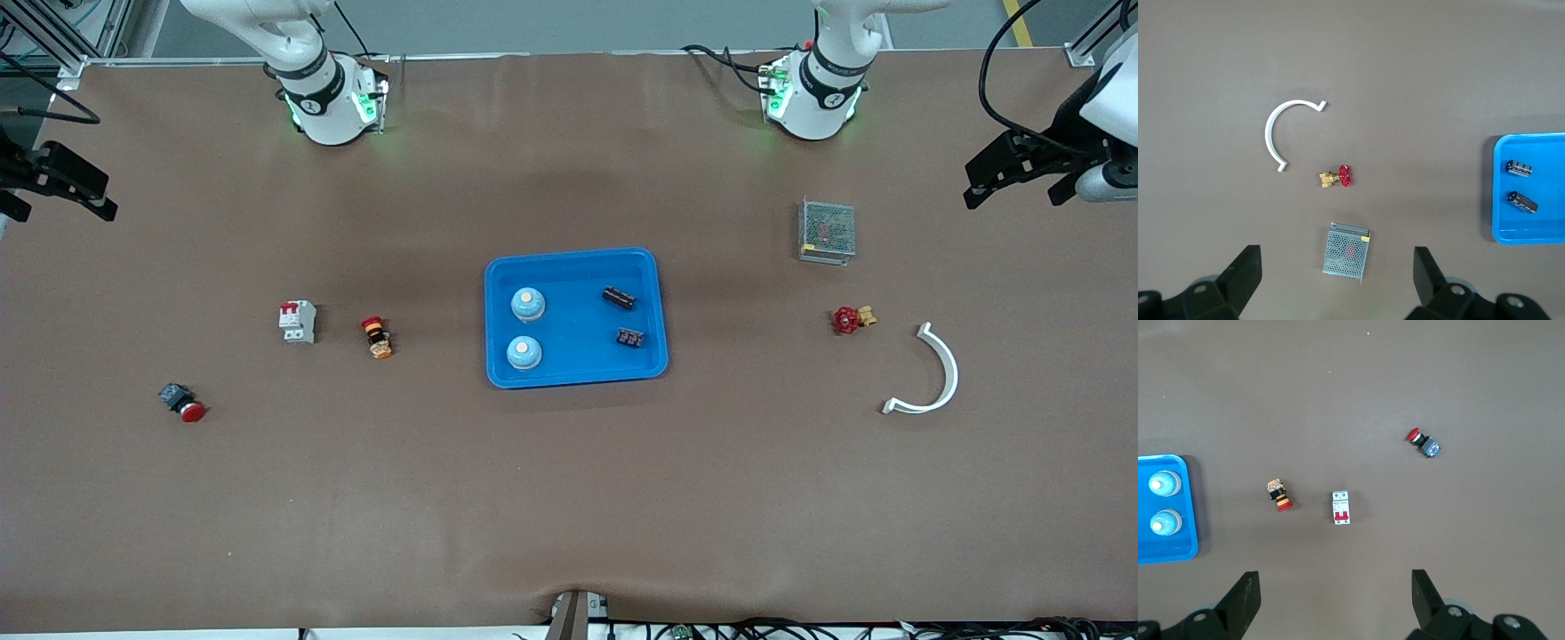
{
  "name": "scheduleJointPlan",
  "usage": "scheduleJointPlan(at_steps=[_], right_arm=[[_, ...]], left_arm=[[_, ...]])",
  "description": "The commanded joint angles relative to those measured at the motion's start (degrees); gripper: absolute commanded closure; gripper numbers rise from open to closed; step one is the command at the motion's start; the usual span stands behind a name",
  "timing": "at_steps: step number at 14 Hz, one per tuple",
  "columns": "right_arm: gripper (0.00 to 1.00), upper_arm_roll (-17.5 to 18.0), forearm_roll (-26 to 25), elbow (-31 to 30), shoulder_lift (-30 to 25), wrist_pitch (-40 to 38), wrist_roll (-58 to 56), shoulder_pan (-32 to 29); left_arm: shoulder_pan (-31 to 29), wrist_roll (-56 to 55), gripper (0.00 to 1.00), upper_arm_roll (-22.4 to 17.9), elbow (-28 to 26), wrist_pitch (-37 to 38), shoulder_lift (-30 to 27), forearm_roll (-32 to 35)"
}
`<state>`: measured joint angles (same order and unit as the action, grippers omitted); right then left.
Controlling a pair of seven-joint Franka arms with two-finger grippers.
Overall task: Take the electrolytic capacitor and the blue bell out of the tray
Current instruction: 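Move the right gripper to the bells while the left gripper reaches the capacitors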
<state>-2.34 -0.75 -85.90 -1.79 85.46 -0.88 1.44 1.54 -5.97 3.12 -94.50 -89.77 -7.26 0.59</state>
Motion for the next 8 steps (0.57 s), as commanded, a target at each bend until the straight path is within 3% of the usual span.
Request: scheduleJointPlan(at_steps=[1, 8], right_arm=[[0.0, 0.49, 0.66, 1.62, 1.17, -1.08, 4.19, 0.05], [0.0, 0.49, 0.67, 1.35, 2.13, -3.28, 4.31, 1.37]], left_arm=[[-0.05, 0.52, 0.0, 0.13, 1.07, 1.35, 0.23, -0.94], [0.75, -0.1, 0.0, 1.09, 1.77, 1.88, 4.0, -0.24]])
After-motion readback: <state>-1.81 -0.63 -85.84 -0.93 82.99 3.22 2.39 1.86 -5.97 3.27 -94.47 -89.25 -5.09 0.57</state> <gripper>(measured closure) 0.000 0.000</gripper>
